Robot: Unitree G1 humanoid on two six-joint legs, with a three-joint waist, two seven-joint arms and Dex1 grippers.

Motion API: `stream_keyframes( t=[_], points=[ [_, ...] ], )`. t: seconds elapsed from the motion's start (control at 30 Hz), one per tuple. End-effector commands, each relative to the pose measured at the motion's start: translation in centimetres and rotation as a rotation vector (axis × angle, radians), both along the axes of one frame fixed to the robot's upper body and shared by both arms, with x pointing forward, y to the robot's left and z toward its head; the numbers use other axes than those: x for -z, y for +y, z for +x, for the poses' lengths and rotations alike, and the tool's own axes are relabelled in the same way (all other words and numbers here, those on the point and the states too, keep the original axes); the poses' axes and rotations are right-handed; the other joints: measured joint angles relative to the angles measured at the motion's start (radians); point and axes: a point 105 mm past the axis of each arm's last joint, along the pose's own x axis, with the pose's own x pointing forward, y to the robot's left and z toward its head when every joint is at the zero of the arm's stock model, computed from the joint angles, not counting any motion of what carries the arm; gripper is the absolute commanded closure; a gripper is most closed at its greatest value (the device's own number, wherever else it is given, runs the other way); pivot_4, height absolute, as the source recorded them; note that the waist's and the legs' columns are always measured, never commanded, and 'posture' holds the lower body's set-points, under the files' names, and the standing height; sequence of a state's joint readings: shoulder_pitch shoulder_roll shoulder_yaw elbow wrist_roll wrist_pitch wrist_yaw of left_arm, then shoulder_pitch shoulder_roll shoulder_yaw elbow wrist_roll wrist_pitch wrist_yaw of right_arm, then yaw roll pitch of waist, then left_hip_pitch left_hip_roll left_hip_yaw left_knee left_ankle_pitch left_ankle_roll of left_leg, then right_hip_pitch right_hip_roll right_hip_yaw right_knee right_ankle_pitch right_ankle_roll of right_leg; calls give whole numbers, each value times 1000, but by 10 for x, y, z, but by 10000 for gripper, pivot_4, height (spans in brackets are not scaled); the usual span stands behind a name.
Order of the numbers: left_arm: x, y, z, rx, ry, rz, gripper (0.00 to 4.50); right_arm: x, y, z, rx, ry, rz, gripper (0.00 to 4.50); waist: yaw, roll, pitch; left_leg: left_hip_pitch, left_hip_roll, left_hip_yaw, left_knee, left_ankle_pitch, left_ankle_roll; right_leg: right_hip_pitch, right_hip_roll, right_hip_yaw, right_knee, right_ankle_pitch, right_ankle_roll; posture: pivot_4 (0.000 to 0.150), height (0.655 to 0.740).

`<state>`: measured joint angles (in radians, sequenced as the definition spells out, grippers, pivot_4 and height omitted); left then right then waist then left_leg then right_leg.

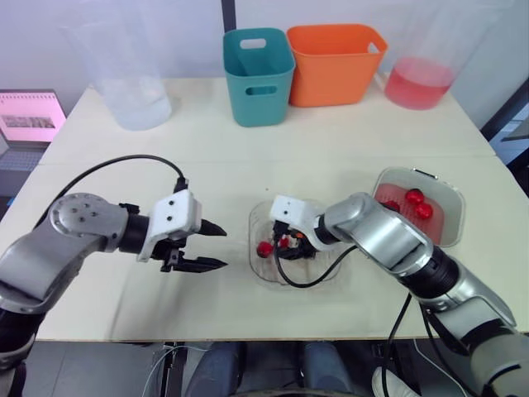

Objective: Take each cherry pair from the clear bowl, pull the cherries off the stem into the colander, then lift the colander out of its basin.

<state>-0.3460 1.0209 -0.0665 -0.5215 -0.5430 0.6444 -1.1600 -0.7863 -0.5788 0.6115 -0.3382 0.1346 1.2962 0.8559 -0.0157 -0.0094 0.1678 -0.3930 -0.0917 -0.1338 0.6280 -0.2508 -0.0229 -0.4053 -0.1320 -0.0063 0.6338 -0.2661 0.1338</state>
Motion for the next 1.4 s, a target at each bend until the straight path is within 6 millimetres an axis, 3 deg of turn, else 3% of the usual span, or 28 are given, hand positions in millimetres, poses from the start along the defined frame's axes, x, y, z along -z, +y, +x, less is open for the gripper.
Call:
stream_keyframes(
  t=[0.03, 0.1, 0.33, 0.6, 0.83, 1.07, 1.4],
  points=[
    [-3, -1, -2, 17, -30, 9, 16120, -8, 5, 0, -30, -46, 16, 34213, 0, 0, 0, 0, 0, 0, 0, 0, 0, 0, 0, 0, 0, 0, 0, 1500, 7400],
    [-3, 0, -2, 17, -30, 11, 16120, -11, 4, -2, -47, -57, 11, 39455, 0, 0, 0, 0, 0, 0, 0, 0, 0, 0, 0, 0, 0, 0, 0, 1500, 7400],
    [-11, 5, 7, -15, -36, -23, 16120, -45, -10, -8, -158, -195, -3, 39455, 2, 0, 0, 0, 0, 0, 0, -1, 1, 0, 0, 0, 0, 0, 0, 1500, 7400],
    [-73, -3, 38, -114, 16, -477, 16120, -117, -31, -11, -323, -533, 90, 39455, 2, -1, 0, 0, 0, 0, 1, -1, 1, 1, 0, -1, 0, 0, 1, 1500, 7400],
    [-100, -20, 60, -118, 73, -705, 16120, -158, -21, 0, -327, -799, 265, 39455, -1, -1, 0, 0, 0, 0, 2, 2, -3, 1, 0, 0, 1, 0, 0, 1500, 7400],
    [-103, -41, 77, -84, 104, -759, 16120, -166, -10, -5, -367, -840, 333, 39455, 2, -1, 0, 0, -1, 0, 3, 2, -4, 2, -1, 0, 1, 0, 0, 1500, 7400],
    [-108, -55, 83, -23, 183, -832, 16120, -167, -7, -11, -372, -839, 353, 39455, -1, -1, 0, 0, 0, 0, 2, 2, -4, 1, 0, 0, 1, 0, 0, 1500, 7400]
  ],
)
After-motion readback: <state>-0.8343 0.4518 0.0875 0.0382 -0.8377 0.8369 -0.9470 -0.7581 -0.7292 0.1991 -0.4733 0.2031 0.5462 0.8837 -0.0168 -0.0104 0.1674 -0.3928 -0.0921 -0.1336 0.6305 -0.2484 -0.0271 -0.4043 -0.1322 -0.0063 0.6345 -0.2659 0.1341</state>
